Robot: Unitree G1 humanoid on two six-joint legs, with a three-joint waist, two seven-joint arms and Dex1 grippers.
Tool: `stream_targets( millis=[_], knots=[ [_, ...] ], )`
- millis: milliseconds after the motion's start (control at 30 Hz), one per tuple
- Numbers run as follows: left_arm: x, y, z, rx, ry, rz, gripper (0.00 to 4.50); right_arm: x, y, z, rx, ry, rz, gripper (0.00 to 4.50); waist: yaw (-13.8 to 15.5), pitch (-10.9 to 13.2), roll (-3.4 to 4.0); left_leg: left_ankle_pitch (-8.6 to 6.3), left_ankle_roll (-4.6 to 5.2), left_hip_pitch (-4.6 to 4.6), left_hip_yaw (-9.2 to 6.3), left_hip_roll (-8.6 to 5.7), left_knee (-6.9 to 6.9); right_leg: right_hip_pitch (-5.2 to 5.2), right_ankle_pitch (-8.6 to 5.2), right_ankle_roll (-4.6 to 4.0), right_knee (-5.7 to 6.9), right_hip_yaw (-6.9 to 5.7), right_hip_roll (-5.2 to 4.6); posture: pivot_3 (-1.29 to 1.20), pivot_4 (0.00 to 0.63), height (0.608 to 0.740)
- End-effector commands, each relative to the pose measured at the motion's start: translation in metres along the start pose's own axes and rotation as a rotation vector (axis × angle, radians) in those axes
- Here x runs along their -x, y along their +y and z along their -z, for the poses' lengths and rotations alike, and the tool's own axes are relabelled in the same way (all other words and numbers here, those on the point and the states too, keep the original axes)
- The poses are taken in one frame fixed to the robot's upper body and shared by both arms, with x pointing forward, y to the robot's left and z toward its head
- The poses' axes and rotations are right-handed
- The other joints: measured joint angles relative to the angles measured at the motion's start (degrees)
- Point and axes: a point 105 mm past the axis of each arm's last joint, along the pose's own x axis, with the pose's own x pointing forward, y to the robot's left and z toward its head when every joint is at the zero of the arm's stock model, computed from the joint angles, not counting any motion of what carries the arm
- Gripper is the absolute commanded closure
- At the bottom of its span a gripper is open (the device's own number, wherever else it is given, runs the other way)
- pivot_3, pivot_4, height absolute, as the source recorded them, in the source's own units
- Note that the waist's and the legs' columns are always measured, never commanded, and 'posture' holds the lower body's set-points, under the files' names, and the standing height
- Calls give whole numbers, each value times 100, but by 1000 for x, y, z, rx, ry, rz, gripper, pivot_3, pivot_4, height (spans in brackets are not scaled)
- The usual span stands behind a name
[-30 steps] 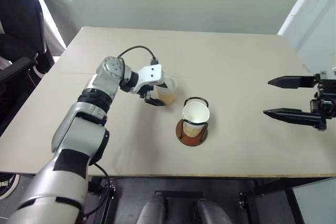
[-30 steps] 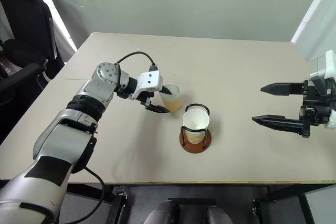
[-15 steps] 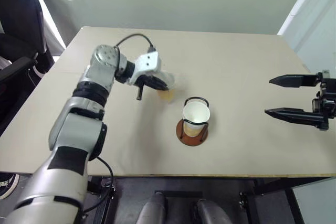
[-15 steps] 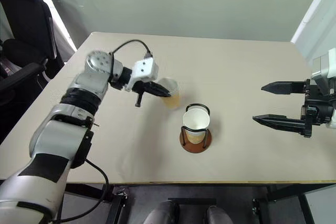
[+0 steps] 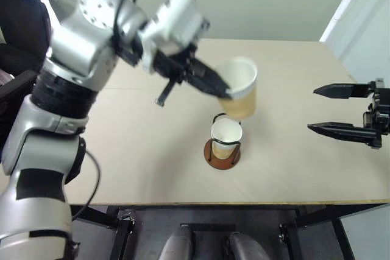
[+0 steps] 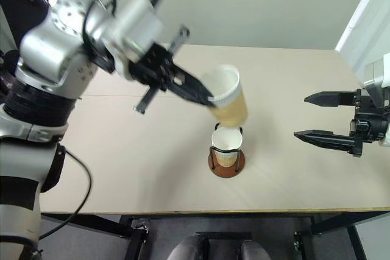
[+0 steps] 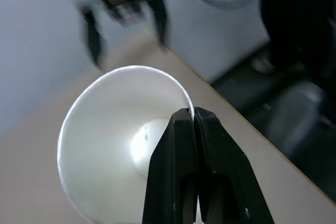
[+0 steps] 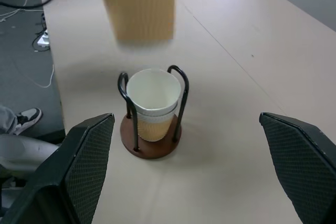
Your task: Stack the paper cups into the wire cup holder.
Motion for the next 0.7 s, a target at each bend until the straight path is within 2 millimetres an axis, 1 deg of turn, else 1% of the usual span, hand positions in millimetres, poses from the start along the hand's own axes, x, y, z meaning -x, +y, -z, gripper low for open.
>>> stream_targets(
  millis=[33, 133, 367, 500, 667, 700],
  knots=[
    [-2, 1, 10, -58, 76, 30, 4468, 6, 2, -10, 52, -5, 29, 0, -1, 0, 0, 0, 0, 0, 0, 0, 3, 0, 1, -2, 0, 0, 0, 0, 150, 740],
    [-7, 4, 19, -75, 105, 34, 4468, 6, 2, -9, 50, -4, 34, 0, -6, 0, 1, -1, 0, -2, 2, -2, 15, 2, 3, -6, -2, 0, -3, 0, 150, 740],
    [-14, 1, 24, -74, 108, 56, 4468, 8, 3, -8, 46, 3, 40, 0, -5, 0, 2, -23, 6, -16, 3, -2, 16, -6, 1, -5, -3, -1, -3, 0, 150, 740],
    [-16, -2, 28, -70, 113, 66, 4468, 8, 3, -8, 45, 4, 40, 0, -5, -1, 3, -24, 6, -57, 3, -2, 17, -46, -2, -2, -4, -1, -3, 0, 150, 740],
    [-18, -2, 37, -74, 133, 62, 4468, 5, 2, -8, 47, 4, 37, 0, -1, 0, 3, -24, 6, -63, 3, -2, 19, -49, -1, -1, -6, -1, -3, 0, 150, 740],
    [-18, 0, 41, -80, 144, 56, 4085, 4, 2, -8, 46, 3, 36, 0, 0, 0, 3, -24, 7, -62, 3, -2, 20, -48, -1, -1, -6, -1, -3, 0, 150, 740]
  ],
)
